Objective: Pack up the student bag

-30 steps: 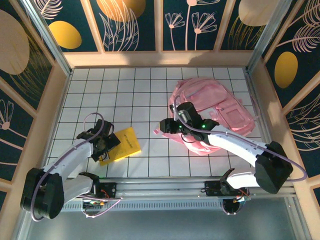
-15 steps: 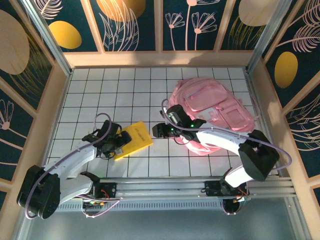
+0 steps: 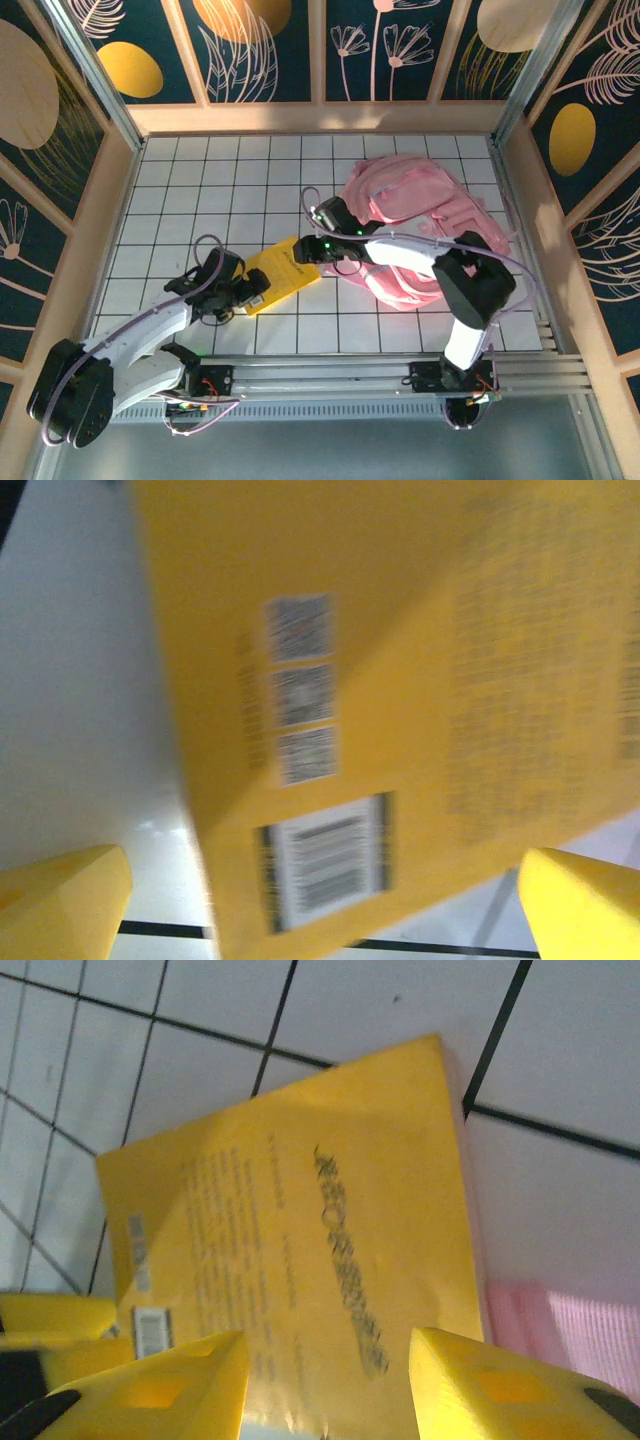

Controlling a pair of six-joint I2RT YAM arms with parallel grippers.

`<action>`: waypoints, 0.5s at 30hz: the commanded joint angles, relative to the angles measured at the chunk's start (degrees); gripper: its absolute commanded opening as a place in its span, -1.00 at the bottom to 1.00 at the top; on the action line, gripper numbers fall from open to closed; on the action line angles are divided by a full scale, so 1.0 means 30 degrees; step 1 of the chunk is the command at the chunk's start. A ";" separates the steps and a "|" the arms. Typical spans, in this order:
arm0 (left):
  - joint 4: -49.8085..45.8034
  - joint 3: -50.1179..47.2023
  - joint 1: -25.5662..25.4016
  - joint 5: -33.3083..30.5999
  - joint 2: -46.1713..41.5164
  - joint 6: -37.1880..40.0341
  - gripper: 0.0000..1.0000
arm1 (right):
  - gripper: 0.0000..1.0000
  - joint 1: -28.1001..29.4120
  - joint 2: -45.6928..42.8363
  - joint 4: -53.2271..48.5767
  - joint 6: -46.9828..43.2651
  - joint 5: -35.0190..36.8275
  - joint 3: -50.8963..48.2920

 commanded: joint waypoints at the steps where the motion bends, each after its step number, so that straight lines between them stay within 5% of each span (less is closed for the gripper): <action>1: 0.1138 -0.0666 0.0033 -0.0187 0.0553 0.0417 0.97 | -0.06 -0.0380 0.1670 -0.1760 -0.1274 0.0075 0.1662; 9: 0.2616 -0.0317 0.0048 -0.0473 0.1743 0.0994 0.97 | -0.06 -0.0860 0.3750 -0.3339 -0.2221 0.0913 0.3812; 15: 0.3390 0.0605 0.0048 -0.0407 0.3244 0.1635 0.97 | -0.07 -0.0891 0.5027 -0.3554 -0.2475 -0.1162 0.4326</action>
